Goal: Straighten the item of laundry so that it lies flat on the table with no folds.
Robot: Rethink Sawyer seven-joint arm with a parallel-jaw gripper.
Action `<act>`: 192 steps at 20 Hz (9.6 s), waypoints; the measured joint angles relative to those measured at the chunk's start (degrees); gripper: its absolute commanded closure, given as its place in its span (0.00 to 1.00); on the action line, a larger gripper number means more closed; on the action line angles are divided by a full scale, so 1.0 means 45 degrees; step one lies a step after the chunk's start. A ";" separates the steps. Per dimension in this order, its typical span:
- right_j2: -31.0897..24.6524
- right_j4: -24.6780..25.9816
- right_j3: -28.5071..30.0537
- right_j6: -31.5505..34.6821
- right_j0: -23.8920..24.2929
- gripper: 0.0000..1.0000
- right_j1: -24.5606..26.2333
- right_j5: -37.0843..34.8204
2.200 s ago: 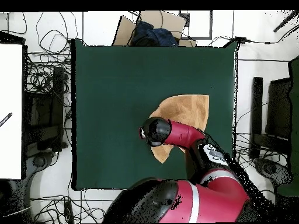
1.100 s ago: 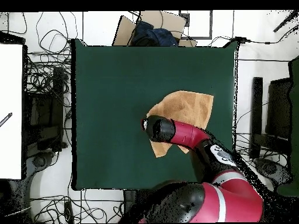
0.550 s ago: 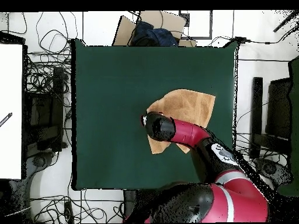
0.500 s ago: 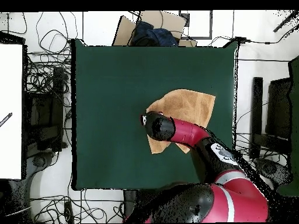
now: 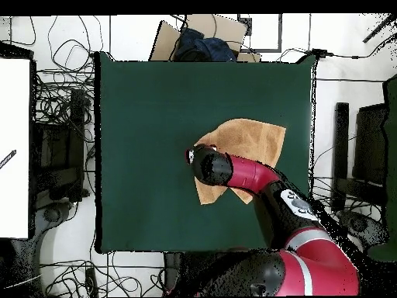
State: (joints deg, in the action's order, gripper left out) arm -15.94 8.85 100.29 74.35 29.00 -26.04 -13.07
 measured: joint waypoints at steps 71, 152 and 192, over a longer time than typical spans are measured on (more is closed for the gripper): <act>-0.0369 0.0322 0.0458 0.0000 0.0341 0.00 -0.0070 0.0669; -0.2548 -0.0903 0.4055 0.0000 0.1927 0.00 -0.3347 0.1179; -0.0883 -0.0081 0.4405 0.0000 0.1785 0.00 -0.4655 -0.1346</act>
State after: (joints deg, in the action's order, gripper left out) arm -19.92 8.49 120.11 74.35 37.03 -46.99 -19.13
